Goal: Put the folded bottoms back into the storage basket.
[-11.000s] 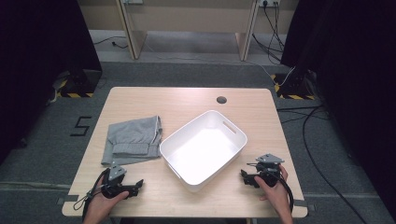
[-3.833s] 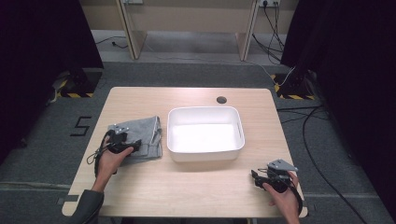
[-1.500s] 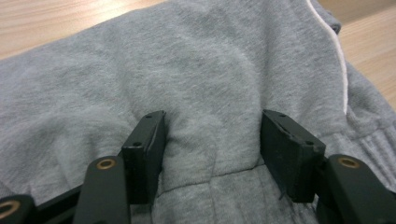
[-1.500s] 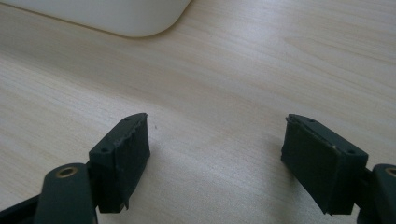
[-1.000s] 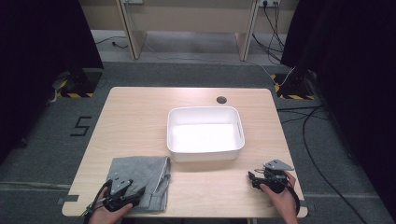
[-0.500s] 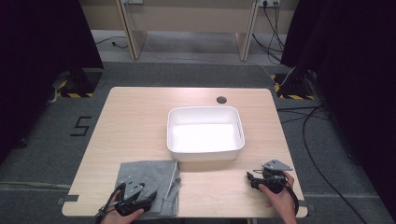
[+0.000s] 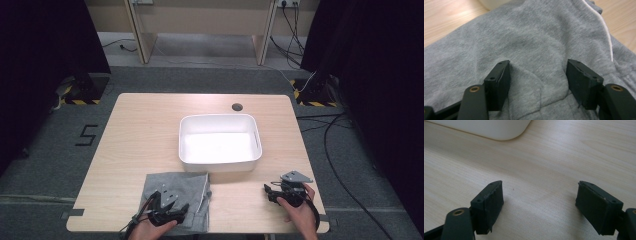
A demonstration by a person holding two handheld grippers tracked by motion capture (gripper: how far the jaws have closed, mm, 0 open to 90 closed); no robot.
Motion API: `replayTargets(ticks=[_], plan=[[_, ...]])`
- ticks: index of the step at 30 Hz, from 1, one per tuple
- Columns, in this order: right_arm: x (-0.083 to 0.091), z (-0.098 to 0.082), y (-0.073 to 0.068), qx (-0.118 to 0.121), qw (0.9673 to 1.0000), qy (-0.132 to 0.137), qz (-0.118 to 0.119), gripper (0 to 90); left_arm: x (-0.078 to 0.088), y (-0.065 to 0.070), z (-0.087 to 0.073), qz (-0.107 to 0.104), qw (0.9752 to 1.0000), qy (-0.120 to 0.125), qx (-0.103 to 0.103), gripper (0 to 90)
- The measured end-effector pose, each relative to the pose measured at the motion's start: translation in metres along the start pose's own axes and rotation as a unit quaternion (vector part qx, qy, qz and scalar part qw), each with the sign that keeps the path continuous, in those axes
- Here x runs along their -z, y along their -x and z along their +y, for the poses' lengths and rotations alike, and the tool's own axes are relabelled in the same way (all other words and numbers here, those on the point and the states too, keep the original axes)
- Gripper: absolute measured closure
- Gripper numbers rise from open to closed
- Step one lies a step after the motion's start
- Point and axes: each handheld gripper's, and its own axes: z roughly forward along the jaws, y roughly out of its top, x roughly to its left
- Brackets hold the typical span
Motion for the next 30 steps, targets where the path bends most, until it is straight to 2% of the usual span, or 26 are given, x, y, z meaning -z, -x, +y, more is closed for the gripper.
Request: replayTargets(ticks=[3, 4, 6, 11, 13, 15, 16, 17, 19, 21, 22, 24, 25, 27, 29, 30], plan=[[0.000, 0.000, 0.000, 0.000, 1.0000, 0.000, 0.000, 22.6, -0.006, 0.012, 0.007, -0.007, 1.0000, -0.002, -0.003, 34.9], [0.000, 0.000, 0.000, 0.000, 1.0000, 0.000, 0.000, 22.6, -0.006, 0.012, 0.007, -0.007, 1.0000, -0.002, -0.003, 34.8], [0.000, 0.000, 0.000, 0.000, 1.0000, 0.000, 0.000, 22.6, -0.011, 0.019, 0.011, -0.008, 0.9999, -0.002, -0.012, 34.3], [0.000, 0.000, 0.000, 0.001, 1.0000, 0.000, 0.001, 22.6, -0.013, 0.020, 0.015, -0.012, 0.9997, -0.003, -0.019, 31.6], [0.000, 0.000, 0.000, 0.001, 1.0000, 0.000, 0.000, 22.7, -0.011, 0.015, 0.014, -0.025, 0.9996, 0.004, -0.008, 30.1], [0.000, 0.000, 0.000, 0.001, 1.0000, 0.000, 0.000, 22.7, -0.009, 0.008, 0.013, -0.036, 0.9993, 0.006, 0.005, 22.1], [0.000, 0.000, -0.001, 0.000, 1.0000, -0.001, 0.000, 22.8, -0.003, -0.002, 0.011, -0.044, 0.9989, 0.009, 0.015, 21.7], [0.000, 0.000, -0.001, 0.000, 1.0000, -0.001, 0.000, 22.8, -0.003, -0.002, 0.011, -0.044, 0.9989, 0.009, 0.015, 21.7], [0.000, 0.000, -0.001, 0.002, 1.0000, 0.000, 0.001, 22.8, 0.004, -0.010, 0.010, -0.041, 0.9988, 0.020, 0.019, 20.5], [0.000, 0.000, -0.001, 0.002, 1.0000, 0.004, 0.002, 24.6, 0.014, -0.025, 0.009, -0.044, 0.9978, 0.028, 0.041, 16.4], [0.000, 0.000, -0.001, 0.002, 1.0000, 0.004, 0.002, 24.6, 0.014, -0.025, 0.009, -0.044, 0.9978, 0.028, 0.041, 16.1], [0.001, 0.001, -0.005, -0.007, 0.9998, 0.011, 0.018, 24.7, 0.025, -0.041, 0.008, -0.017, 0.9982, 0.036, 0.045, 17.8], [0.001, 0.001, -0.005, -0.007, 0.9998, 0.011, 0.018, 24.7, 0.025, -0.041, 0.008, -0.017, 0.9982, 0.036, 0.045, 17.7], [0.005, 0.005, -0.010, -0.003, 0.9995, 0.019, 0.025, 24.8, 0.035, -0.053, 0.007, -0.015, 0.9970, 0.043, 0.063, 17.2], [0.006, 0.006, -0.012, -0.004, 0.9993, 0.021, 0.029, 24.8, 0.037, -0.057, 0.005, -0.010, 0.9968, 0.045, 0.065, 17.3], [0.007, 0.008, -0.017, -0.007, 0.9985, 0.025, 0.048, 24.8, 0.041, -0.065, 0.002, -0.003, 0.9965, 0.042, 0.072, 17.3]])
